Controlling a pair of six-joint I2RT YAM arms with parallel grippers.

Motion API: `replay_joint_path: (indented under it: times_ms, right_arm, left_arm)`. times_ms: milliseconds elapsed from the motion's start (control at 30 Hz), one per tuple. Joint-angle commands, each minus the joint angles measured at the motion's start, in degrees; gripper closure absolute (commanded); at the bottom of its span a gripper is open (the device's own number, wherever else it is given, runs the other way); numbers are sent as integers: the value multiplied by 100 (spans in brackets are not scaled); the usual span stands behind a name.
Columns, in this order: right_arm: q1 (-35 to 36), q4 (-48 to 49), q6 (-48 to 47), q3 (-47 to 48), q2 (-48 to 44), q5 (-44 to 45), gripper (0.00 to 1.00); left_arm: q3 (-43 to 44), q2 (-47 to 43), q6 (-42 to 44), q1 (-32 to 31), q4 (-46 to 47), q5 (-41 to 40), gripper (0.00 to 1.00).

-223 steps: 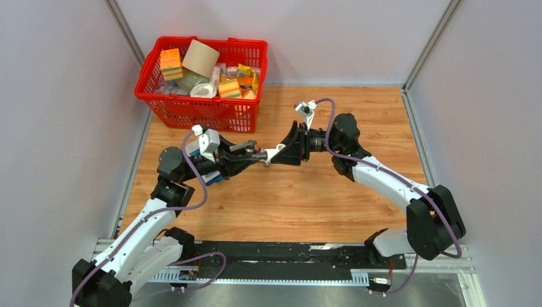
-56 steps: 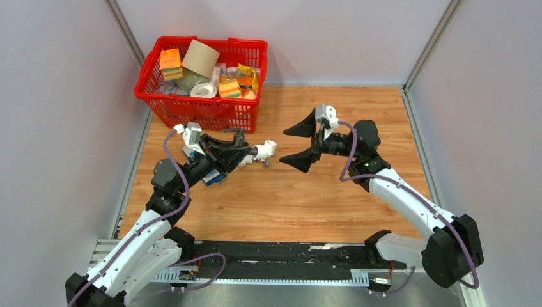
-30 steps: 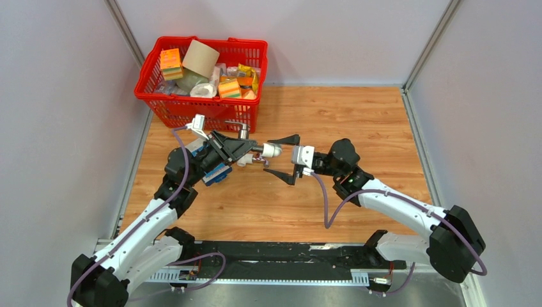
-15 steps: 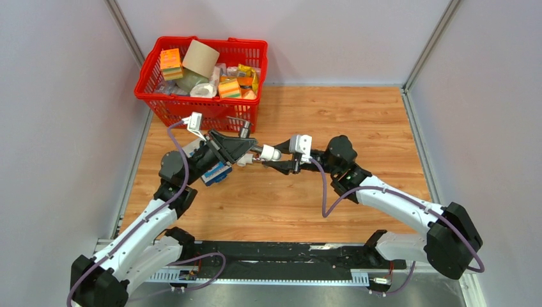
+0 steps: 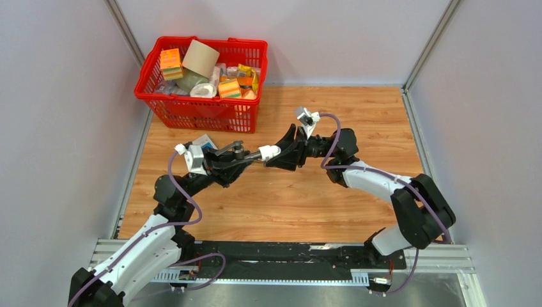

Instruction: Install the water faucets

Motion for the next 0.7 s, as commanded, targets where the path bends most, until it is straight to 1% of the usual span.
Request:
replay_joint_path:
  times_ms: [0, 33, 67, 100, 133, 167, 200, 233, 300, 367, 500, 600, 667]
  right_arm:
    - [-302, 941, 1759, -52, -19, -111, 83]
    - [-302, 487, 1321, -35, -107, -129, 75]
    - [-302, -109, 769, 35, -230, -120, 64]
    - [-302, -655, 241, 114, -388, -85, 55]
    - [-302, -1330, -399, 176, -529, 19, 49]
    - [-302, -1911, -1041, 255, -704, 168, 46]
    - [-302, -2361, -1526, 290, -862, 335, 42]
    - [-302, -2592, -1949, 273, -1029, 502, 38]
    - [-293, -2839, -2774, 125, -1390, 792, 29]
    - [-293, -2954, -3304, 54, -1601, 846, 21]
    - [-135, -3051, -4753, -140, -2014, 1074, 17]
    - [110, -3095, -5677, -263, -2296, 1460, 15]
    - [260, -3313, -6134, -228, -2445, 1593, 15]
  left_arm:
    - [177, -256, 716, 30, 1238, -26, 100]
    - [142, -282, 522, 30, 1186, -498, 100]
    - [124, -299, 59, 30, 1142, -807, 100]
    - [115, -361, -155, 30, 959, -1280, 100]
    - [159, -387, -618, 39, 818, -1563, 100]
    - [203, -448, -884, 30, 355, -2062, 100]
    - [351, -484, -1261, 39, 29, -2241, 100]
    - [431, -519, -1438, 30, -479, -2556, 100]
    - [677, -493, -1860, 30, -1114, -2804, 100]
    - [923, -415, -2274, 30, -1615, -2875, 100]
    - [1503, -116, -3257, 30, -2521, -2675, 100]
    - [1810, 156, -3698, 30, -2952, -2402, 100]
    - [1995, 323, -3883, 39, -3268, -2340, 100]
